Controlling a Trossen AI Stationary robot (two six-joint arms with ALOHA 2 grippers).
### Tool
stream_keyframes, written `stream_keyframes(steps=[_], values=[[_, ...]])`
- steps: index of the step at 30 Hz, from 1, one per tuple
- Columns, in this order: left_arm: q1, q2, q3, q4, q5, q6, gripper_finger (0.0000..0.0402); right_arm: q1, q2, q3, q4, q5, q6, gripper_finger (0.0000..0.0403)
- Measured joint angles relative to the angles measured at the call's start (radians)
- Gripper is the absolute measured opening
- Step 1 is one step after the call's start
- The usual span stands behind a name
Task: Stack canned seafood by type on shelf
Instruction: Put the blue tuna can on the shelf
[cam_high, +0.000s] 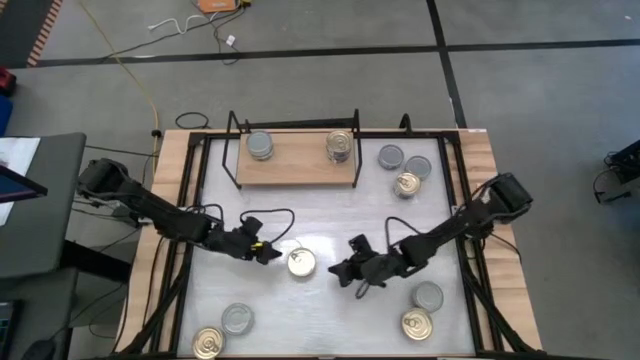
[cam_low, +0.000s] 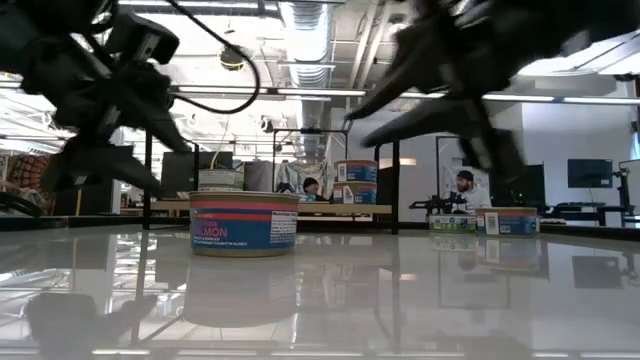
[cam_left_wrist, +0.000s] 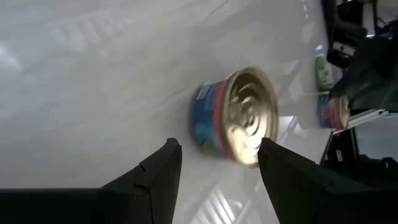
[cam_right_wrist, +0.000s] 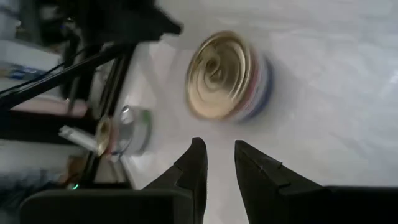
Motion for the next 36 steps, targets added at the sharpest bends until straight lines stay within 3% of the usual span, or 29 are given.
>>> stream_keyframes(steps=[11,36], values=[[-0.007,0.051,0.001,0.011,-0.011,-0.062,0.0203,-0.083,0.14,0.128,-0.075,-0.022,0.018,0.0107],[-0.023,0.049,0.001,0.054,-0.024,-0.041,0.0203,-0.147,0.143,0.127,-0.103,-0.061,-0.045,0.0107]])
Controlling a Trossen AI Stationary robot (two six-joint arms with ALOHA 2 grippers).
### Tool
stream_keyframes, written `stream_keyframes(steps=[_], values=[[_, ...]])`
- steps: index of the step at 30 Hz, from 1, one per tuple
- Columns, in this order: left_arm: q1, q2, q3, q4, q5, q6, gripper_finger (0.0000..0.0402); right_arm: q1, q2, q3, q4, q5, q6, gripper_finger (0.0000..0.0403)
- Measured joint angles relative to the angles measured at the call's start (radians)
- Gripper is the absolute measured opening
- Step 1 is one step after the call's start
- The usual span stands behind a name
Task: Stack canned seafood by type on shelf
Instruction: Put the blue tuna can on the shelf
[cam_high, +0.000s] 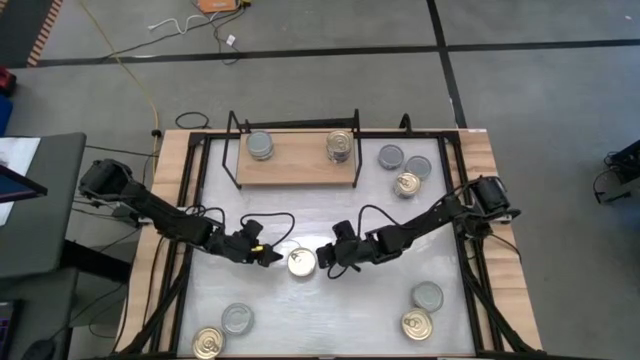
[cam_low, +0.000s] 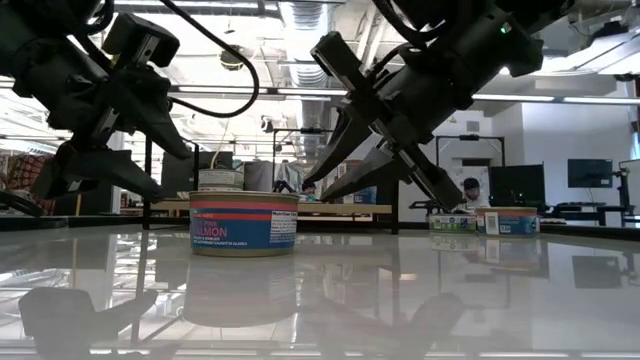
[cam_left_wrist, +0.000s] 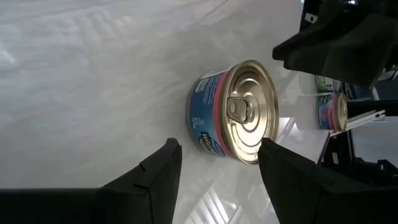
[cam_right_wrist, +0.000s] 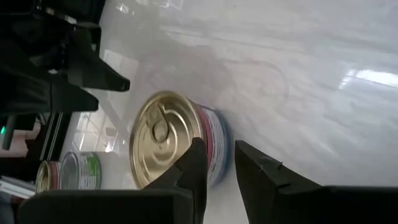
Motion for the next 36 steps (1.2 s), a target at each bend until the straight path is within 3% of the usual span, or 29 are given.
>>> stream_keyframes(steps=[12,25,36], values=[[0.0,0.0,0.0,0.0,0.0,-0.003,0.0203,-0.025,0.0,0.0,-0.063,0.004,0.031,0.0112],[0.0,0.0,0.0,-0.001,-0.001,0.007,0.0203,-0.017,0.0,0.0,-0.067,0.002,0.035,0.0219],[0.0,0.0,0.0,-0.001,-0.015,0.015,0.0203,-0.002,0.0,0.0,-0.067,-0.005,0.138,0.0225]])
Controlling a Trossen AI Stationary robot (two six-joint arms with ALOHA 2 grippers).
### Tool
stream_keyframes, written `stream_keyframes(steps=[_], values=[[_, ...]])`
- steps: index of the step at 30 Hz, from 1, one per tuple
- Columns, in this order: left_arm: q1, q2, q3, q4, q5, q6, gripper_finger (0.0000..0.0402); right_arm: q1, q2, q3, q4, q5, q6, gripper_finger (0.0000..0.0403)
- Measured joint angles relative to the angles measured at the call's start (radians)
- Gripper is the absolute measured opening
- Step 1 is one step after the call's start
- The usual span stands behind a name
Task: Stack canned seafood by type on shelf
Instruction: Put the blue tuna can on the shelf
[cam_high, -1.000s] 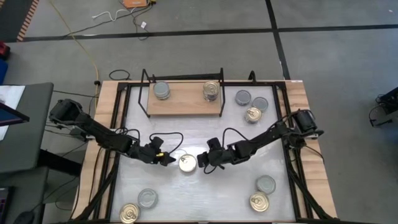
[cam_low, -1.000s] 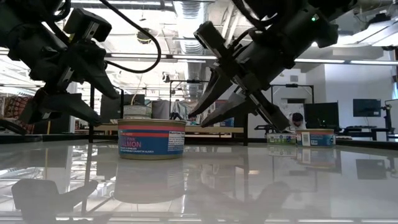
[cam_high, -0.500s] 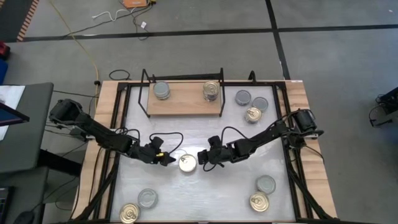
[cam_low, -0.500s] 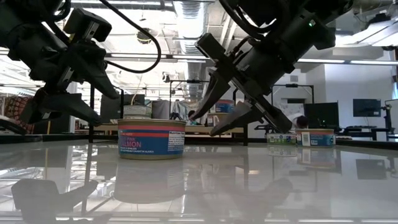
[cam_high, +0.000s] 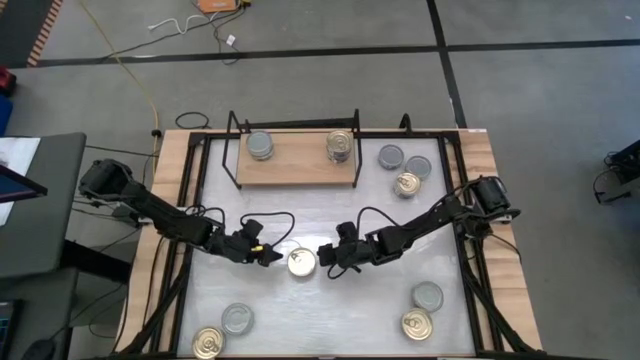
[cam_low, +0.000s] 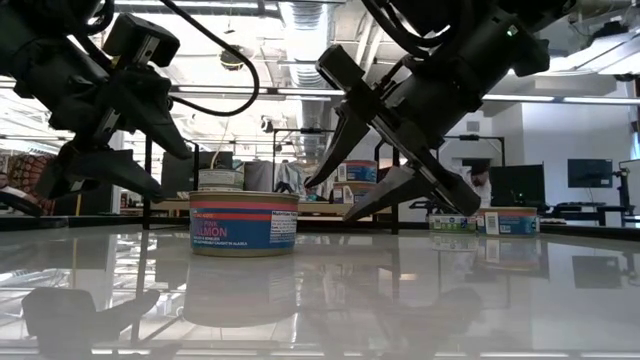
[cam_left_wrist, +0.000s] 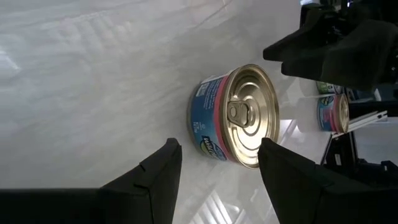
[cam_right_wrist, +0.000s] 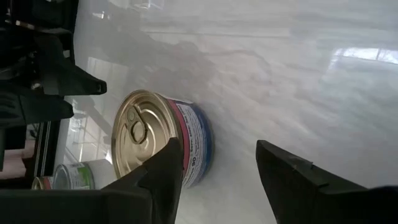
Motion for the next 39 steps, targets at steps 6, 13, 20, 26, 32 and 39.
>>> stream_keyframes(steps=[6,13,20,26,32,39], values=[[0.0,0.0,0.0,0.001,-0.002,0.0,0.0203,0.001,0.0,0.0,0.0,0.0,0.001,0.0223],[-0.072,0.0,0.0,0.002,-0.185,-0.047,0.0203,0.007,0.0,0.0,0.0,0.0,0.0,0.0223],[-0.114,0.0,0.0,-0.001,-0.208,-0.068,0.0203,0.012,0.0,0.0,0.0,-0.001,-0.004,0.0223],[-0.113,0.0,0.0,-0.023,-0.212,-0.065,0.0203,0.012,0.0,0.0,0.0,-0.001,-0.005,0.0223],[-0.113,0.0,0.0,-0.022,-0.211,-0.051,0.0203,0.012,0.0,-0.001,0.015,-0.001,0.0,0.0223],[-0.105,0.0,0.0,-0.022,-0.207,-0.034,0.0203,0.018,0.0,0.074,-0.08,0.003,-0.004,0.0217]])
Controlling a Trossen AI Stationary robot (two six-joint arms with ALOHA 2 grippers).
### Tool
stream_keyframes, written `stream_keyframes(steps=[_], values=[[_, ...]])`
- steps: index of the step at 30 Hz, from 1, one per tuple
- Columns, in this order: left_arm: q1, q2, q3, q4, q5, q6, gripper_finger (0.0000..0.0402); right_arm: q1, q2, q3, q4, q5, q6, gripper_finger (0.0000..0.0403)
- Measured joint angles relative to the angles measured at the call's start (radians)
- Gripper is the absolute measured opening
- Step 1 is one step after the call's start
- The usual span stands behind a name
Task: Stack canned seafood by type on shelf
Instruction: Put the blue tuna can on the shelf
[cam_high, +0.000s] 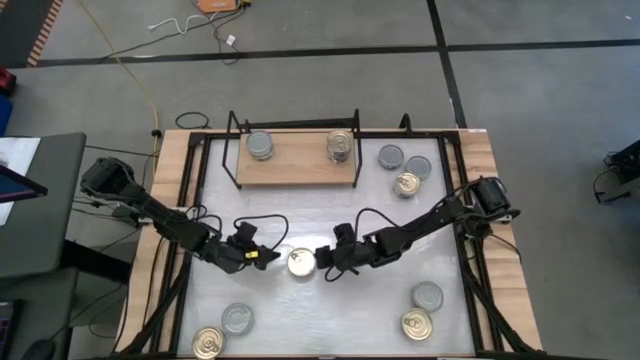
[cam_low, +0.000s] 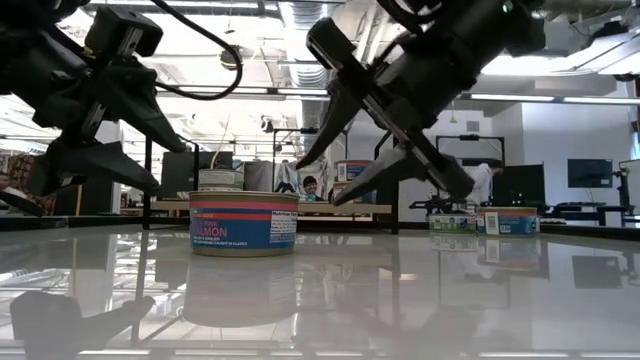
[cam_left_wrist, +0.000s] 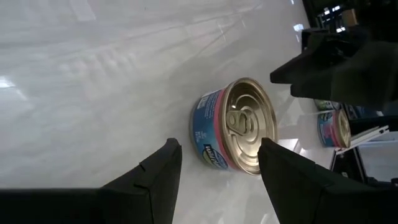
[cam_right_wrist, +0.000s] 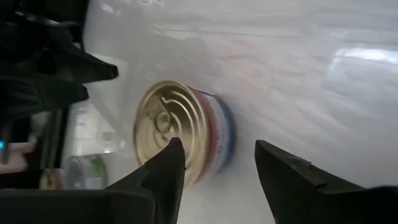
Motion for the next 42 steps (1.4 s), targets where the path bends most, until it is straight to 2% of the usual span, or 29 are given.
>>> stream_keyframes(steps=[3,7,18,24,31,36,42], values=[[0.014,0.0,0.0,0.002,0.013,0.016,0.0203,0.0,0.0,0.043,-0.083,0.002,-0.003,0.0211],[0.031,0.0,0.0,0.001,0.034,0.038,0.0203,-0.008,0.0,0.057,-0.11,0.007,0.006,0.0205],[0.064,0.0,0.0,0.001,0.037,0.078,0.0203,0.032,0.0,0.057,-0.1,0.079,0.1,0.0203],[0.084,0.0,0.0,0.0,0.063,0.091,0.0203,0.048,0.019,0.063,-0.037,0.123,0.108,0.02],[0.085,0.0,0.001,0.002,0.071,0.098,0.0203,0.045,0.132,0.134,-0.043,0.076,0.102,0.0185],[0.085,0.0,0.001,0.003,0.113,0.097,0.0203,0.024,0.134,0.146,-0.039,0.058,0.074,0.0176],[0.066,0.0,0.001,0.005,0.115,0.072,0.0203,0.019,0.132,0.145,-0.054,0.055,0.059,0.0164]])
